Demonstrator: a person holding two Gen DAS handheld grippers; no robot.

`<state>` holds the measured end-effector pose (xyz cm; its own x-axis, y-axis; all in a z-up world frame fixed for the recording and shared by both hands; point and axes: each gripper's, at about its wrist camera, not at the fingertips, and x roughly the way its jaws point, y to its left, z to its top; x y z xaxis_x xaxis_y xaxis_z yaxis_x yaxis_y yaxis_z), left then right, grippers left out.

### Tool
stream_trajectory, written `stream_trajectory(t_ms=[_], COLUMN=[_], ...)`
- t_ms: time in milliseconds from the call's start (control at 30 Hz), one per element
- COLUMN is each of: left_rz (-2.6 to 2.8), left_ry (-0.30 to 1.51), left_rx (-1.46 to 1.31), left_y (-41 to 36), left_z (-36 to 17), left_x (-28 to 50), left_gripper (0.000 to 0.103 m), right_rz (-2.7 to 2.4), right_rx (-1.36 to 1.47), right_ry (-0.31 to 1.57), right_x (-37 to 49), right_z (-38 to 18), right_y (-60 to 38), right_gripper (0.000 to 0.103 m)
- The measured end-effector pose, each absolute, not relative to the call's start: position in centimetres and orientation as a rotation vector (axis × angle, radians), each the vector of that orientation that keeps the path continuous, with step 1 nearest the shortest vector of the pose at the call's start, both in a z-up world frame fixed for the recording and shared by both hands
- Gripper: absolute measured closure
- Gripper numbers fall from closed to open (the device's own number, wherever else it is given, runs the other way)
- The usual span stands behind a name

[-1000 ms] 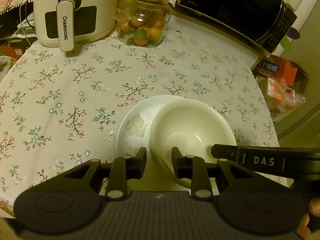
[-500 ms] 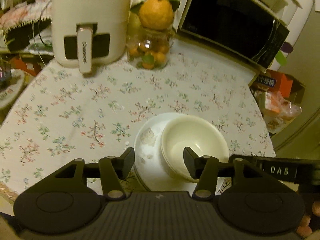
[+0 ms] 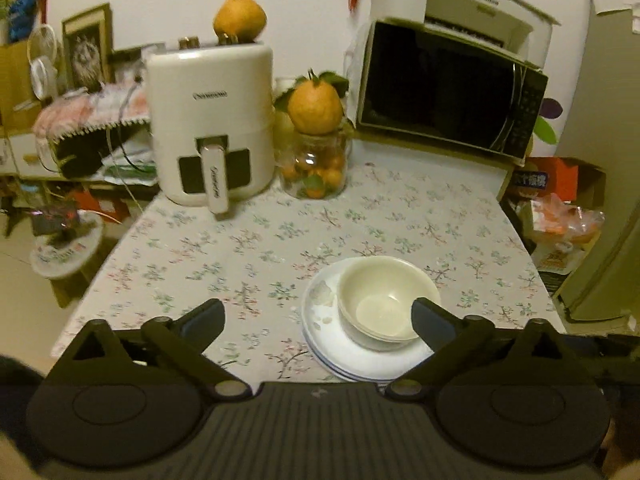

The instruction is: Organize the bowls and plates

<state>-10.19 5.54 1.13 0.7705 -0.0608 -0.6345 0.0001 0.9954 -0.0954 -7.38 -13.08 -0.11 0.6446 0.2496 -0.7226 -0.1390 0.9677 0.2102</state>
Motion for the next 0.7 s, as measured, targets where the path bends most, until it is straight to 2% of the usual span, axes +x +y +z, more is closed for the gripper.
stream_trajectory(t_ms=[100, 167, 367, 700], left_rz=[-0.017, -0.011, 0.032, 0.055], left_ry=[0.693, 0.688, 0.627, 0.596], left_rx=[-0.107, -0.111, -0.101, -0.096], left_y=[5.7, 5.7, 5.6, 5.3], left_z=[1.8, 2.3, 4.4, 5.8], left_x=[-11.1, -11.7, -13.5, -15.1], left_gripper=[0.0, 0.0, 0.0, 0.0], right_rz=[0.203, 0.192, 0.222, 0.184], right_rx=[0.124, 0.107, 0.04, -0.007], right_ry=[0.827, 0.795, 0.739, 0.727], right_x=[-8.9, -9.7, -11.5, -12.4], right_z=[0.7, 1.7, 3.7, 4.7], right_y=[-13.2, -13.2, -12.1, -11.3], right_gripper=[0.027, 0.016, 0.004, 0.002])
